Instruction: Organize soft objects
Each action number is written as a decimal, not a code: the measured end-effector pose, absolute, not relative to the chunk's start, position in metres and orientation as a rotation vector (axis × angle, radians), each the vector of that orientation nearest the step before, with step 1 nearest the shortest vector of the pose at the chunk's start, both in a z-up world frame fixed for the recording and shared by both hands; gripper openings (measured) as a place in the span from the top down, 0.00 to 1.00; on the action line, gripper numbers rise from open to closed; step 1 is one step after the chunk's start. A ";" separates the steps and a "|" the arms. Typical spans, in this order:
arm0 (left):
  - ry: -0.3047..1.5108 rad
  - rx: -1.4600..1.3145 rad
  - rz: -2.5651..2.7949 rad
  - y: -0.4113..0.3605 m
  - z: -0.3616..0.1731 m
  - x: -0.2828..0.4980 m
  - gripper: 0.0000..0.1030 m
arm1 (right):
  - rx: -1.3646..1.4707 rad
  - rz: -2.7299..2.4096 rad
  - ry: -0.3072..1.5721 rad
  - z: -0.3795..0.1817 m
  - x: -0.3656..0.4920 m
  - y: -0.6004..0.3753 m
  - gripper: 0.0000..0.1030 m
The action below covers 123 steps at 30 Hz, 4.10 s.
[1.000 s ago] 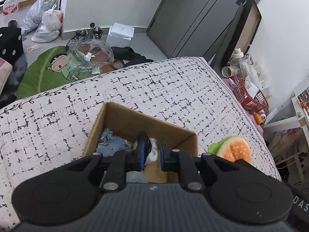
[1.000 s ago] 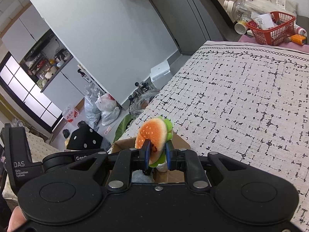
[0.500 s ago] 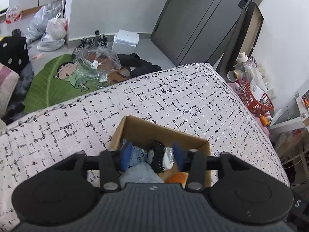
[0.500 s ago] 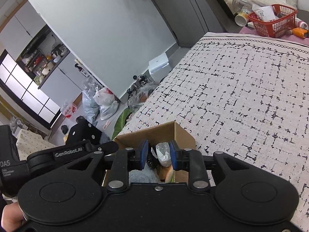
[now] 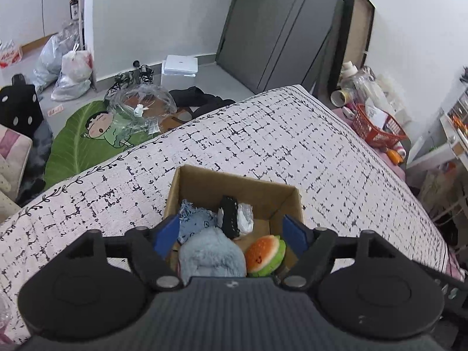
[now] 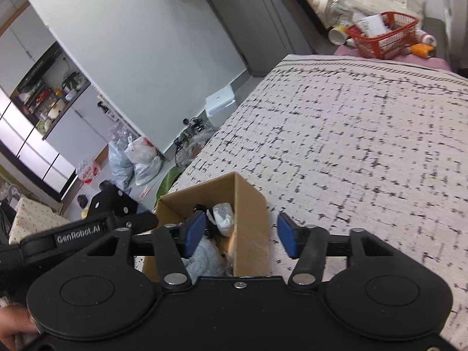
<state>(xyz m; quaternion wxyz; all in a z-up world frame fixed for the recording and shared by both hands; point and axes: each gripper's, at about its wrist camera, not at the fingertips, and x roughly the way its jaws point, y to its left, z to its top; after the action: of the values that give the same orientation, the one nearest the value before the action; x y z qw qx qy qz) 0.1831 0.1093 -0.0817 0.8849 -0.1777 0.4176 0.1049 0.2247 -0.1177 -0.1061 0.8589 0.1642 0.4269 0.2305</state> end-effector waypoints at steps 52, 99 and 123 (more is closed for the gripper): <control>0.821 -0.195 0.165 0.024 0.009 0.020 0.01 | 0.180 0.378 0.760 -0.009 0.066 -0.201 0.00; 0.801 -0.133 0.171 0.030 0.027 -0.043 0.01 | 0.072 0.431 0.745 0.014 0.016 -0.189 0.00; 0.801 -0.121 0.166 0.030 0.029 -0.044 0.01 | 0.056 0.421 0.751 0.014 0.015 -0.185 0.00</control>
<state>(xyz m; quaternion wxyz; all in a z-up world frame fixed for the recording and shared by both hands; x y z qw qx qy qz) -0.0435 0.0297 0.0292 0.9157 -0.0590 0.3892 0.0807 0.0147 -0.1851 0.0140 0.9084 0.0271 0.3640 0.2039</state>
